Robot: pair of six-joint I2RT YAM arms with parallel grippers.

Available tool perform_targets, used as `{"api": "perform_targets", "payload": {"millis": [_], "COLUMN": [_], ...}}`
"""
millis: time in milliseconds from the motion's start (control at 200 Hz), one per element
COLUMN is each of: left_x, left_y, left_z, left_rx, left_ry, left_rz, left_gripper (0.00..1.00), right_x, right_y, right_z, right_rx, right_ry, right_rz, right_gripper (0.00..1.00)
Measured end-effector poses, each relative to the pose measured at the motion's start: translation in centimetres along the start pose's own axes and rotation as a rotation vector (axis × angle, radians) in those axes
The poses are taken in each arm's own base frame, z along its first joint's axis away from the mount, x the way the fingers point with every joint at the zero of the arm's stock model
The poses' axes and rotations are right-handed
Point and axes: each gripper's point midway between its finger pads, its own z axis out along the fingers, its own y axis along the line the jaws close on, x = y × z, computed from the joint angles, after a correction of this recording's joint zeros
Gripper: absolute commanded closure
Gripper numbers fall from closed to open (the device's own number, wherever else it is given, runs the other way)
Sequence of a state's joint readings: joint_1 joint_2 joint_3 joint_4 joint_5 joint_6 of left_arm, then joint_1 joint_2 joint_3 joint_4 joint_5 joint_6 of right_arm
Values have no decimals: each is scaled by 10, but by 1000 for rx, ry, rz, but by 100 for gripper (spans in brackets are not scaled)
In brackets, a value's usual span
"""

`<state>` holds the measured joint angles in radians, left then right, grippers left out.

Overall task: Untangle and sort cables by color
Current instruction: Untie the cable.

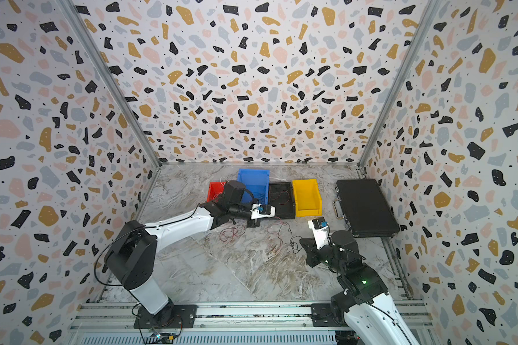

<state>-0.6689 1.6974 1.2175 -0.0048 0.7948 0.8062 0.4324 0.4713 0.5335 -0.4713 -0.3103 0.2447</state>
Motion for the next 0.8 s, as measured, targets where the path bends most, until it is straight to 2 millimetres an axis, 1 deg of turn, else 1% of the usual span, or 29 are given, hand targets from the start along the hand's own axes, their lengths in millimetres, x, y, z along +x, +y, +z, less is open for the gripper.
{"api": "perform_targets", "payload": {"millis": [45,110,220,395,511,596,666,721,801], "left_x": [-16,-33,-52,-76,-100,-113,-118,-116,-111], "left_y": [4,2,-5,-1,-1,2,12,22,38], "left_z": [-7,-17,-35,-66,-86,-99,-108,-113,-116], "left_rx": [8,26,61,67,22,-32,-91,-131,-185], "left_ry": [-15,-37,-91,-164,-208,-232,-234,-221,-194], "left_rz": [-10,-32,-116,-228,-244,-248,-250,-259,-271], "left_gripper": [100,100,100,100,100,100,100,100,100], "right_x": [-1,-2,-2,2,6,9,10,11,19], "right_y": [-1,-3,-5,-9,-10,-9,-4,2,11], "right_z": [0,0,3,15,18,20,20,19,18], "right_rx": [8,16,26,28,21,9,-20,-60,-117], "right_ry": [-4,-11,-10,21,21,28,24,11,17], "right_rz": [-1,-2,-2,7,10,15,25,39,62], "right_gripper": [99,99,99,100,99,99,99,99,98]}}
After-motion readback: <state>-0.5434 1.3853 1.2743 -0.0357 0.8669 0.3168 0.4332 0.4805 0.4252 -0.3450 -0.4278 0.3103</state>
